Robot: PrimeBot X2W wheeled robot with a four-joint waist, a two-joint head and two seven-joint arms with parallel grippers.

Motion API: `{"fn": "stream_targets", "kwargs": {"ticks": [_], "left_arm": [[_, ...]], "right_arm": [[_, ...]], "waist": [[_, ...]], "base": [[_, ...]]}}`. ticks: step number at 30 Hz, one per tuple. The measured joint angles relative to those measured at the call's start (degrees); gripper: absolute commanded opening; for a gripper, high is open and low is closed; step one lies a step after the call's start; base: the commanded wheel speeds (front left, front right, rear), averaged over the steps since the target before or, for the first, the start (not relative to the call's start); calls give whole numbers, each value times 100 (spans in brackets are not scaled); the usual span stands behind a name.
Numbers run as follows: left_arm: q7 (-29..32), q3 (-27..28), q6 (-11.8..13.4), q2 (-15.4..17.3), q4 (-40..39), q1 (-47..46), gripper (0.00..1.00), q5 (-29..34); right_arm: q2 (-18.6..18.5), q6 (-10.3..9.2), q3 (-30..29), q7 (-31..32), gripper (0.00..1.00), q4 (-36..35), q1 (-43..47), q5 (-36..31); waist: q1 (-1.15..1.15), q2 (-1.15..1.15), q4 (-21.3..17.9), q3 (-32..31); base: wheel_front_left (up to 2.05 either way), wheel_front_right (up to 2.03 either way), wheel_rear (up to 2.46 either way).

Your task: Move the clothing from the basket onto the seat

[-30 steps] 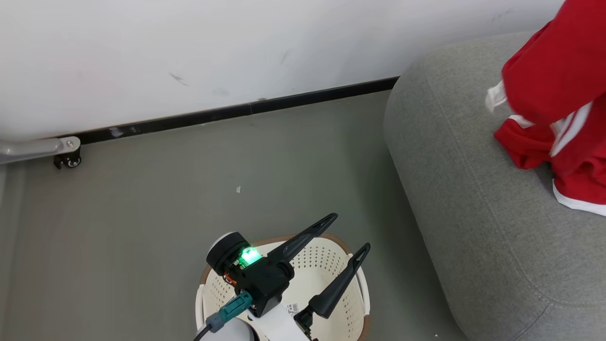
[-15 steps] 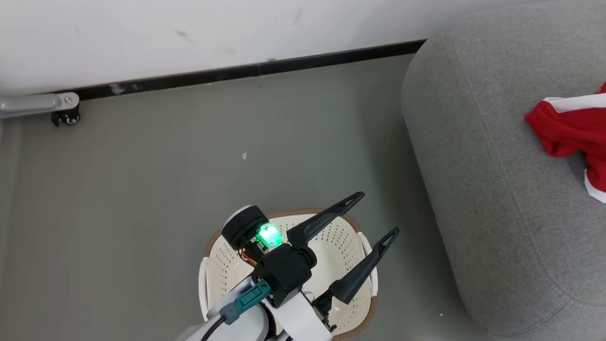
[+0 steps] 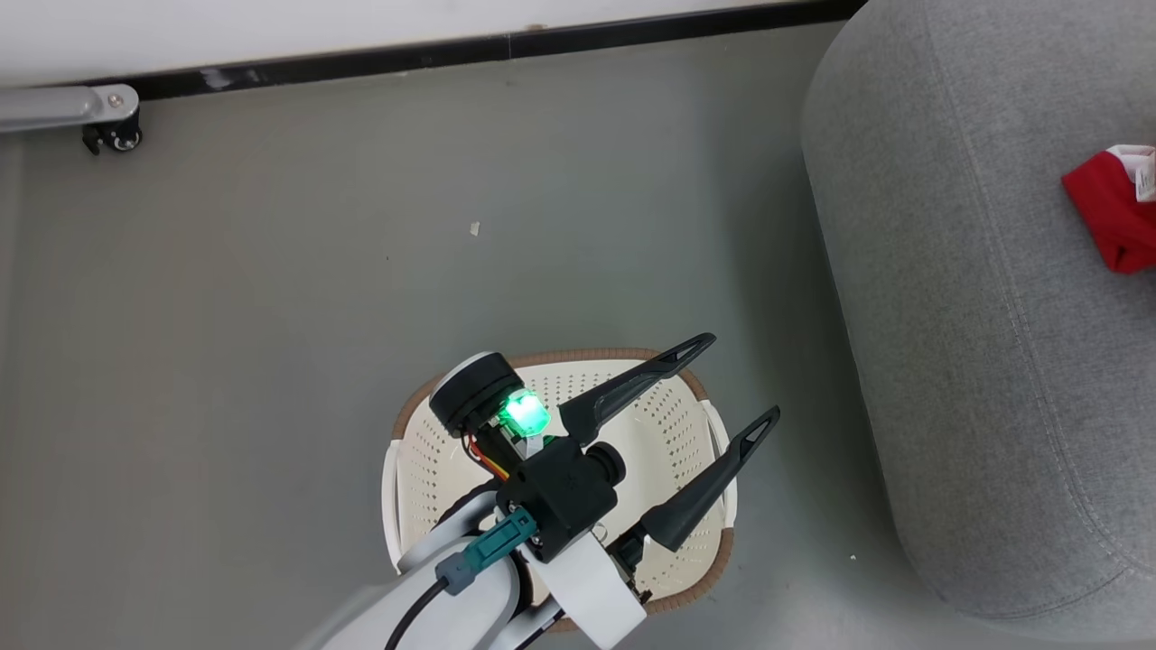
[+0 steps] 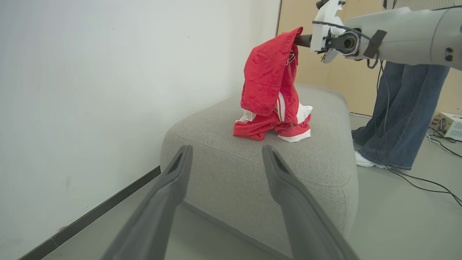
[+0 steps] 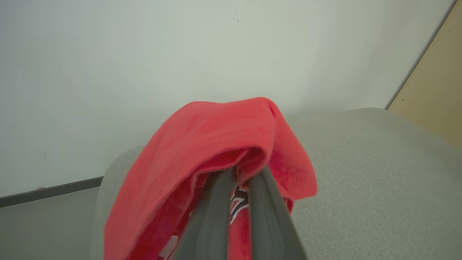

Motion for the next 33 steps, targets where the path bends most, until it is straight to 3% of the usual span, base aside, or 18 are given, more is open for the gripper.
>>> {"fn": "stream_targets", "kwargs": {"ticks": [9, 16, 17, 18, 19, 21, 22, 23, 33], "left_arm": [[4, -93, -73, -14, 19, -226, 100, 21], [3, -81, -74, 12, 102, -315, 100, 41], [1, -78, -74, 14, 118, -318, 100, 49], [1, -74, -74, 21, 130, -325, 100, 59], [0, -69, -75, 33, 146, -338, 100, 64], [-1, -47, -75, 59, 193, -377, 100, 64], [-2, -32, -75, 67, 209, -392, 100, 64], [-3, -16, -76, 76, 227, -398, 100, 64], [-112, -9, -81, 64, 380, -399, 100, 12]], "right_arm": [[211, 0, -333, -320, 0, 615, 338, 188], [584, 0, -365, -482, 0, 914, 639, 299], [612, 0, -357, -485, 4, 916, 639, 298], [636, 0, -341, -489, 20, 915, 640, 296], [665, 0, -321, -493, 20, 911, 639, 293], [769, 0, -268, -534, 49, 861, 639, 283], [815, 0, -223, -535, 80, 839, 638, 283], [855, 0, -170, -537, 100, 811, 637, 285], [871, 0, 174, -563, 100, 621, 775, 341]], "waist": [[0, 0, -28, 308], [0, 0, -121, 468], [0, 0, -138, 485], [0, 0, -155, 499], [0, 0, -174, 511], [0, 0, -216, 527], [0, 0, -238, 531], [0, 0, -260, 533], [0, 0, -465, 485]], "base": [[0, 0, 0], [0, 0, 0], [0, 0, 0], [0, 0, 0], [0, 0, 0], [0, 0, 0], [0, 0, 0], [0, 0, 0], [0, 0, 0]]}}
